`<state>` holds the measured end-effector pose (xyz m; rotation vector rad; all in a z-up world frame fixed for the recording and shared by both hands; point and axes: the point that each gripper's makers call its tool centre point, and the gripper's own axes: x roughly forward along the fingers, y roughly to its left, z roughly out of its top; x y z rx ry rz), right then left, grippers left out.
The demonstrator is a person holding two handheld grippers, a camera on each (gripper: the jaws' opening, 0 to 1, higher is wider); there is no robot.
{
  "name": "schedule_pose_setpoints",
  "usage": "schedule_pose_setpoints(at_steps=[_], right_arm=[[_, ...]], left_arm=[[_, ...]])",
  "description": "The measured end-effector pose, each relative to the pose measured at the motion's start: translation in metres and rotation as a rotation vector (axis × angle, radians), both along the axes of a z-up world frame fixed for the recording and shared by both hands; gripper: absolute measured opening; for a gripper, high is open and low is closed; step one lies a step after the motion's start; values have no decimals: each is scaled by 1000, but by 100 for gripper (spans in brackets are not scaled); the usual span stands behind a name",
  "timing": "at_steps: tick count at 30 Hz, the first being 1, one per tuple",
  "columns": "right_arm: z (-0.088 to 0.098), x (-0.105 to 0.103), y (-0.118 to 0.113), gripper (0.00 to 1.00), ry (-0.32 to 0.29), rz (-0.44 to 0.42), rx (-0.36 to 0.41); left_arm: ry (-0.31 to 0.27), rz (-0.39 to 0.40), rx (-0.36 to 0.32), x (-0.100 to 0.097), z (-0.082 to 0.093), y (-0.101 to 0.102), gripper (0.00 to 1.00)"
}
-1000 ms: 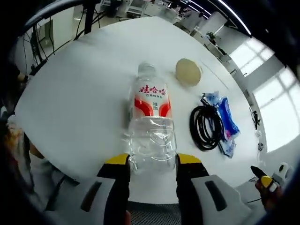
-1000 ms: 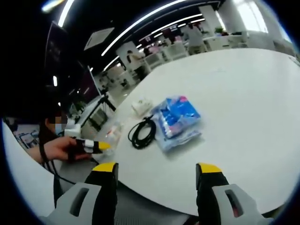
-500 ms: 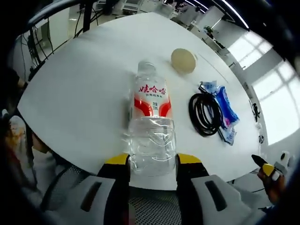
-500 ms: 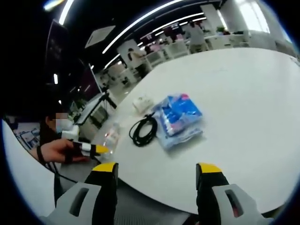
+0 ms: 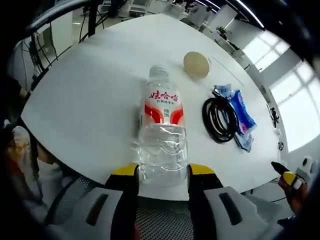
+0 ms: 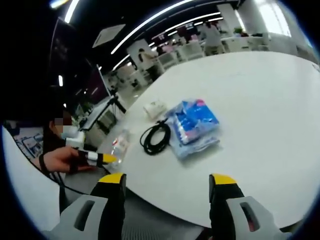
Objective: Arrange the tabletop items into an orderly group along one side of the table until the central work area is clear of visible clutter.
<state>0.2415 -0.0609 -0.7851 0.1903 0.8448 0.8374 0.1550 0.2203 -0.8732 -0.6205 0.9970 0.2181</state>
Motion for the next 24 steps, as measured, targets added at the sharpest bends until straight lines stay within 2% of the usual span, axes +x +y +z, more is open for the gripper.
schedule_pose_setpoints(at_steps=[10,12,17,24], right_arm=[[-1,0,-2,69,0,0,-13],[0,-1,-2,69,0,3,-17],[1,-4,-4,69,7,-4,-25],[5,-6,-3,69,6,-15,-27]], left_arm=[[5,11,0,-2,1,7,36],[21,74,-50,-4,2,6,36],[2,52,-13,4,6,13,38],[-5,65,-23,12,17,14,39]])
